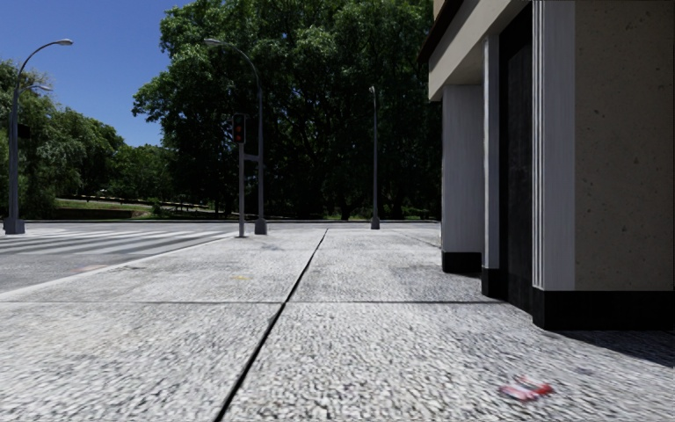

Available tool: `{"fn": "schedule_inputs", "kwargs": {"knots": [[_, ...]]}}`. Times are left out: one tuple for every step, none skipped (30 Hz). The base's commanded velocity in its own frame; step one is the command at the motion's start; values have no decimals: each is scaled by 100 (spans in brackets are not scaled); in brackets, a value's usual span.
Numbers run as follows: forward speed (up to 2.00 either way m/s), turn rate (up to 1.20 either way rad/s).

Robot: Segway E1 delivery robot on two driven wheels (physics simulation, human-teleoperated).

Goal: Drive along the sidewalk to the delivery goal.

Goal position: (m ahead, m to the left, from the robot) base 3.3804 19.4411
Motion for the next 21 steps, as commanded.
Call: {"fn": "schedule_inputs", "kwargs": {"knots": [[200, 0], [200, 0], [200, 0], [200, 0], [200, 0], [200, 0], [200, 0], [200, 0], [200, 0], [200, 0], [200, 0], [200, 0], [200, 0], [200, 0], [200, 0], [200, 0], [200, 0], [200, 0], [200, 0], [200, 0], [200, 0]]}}
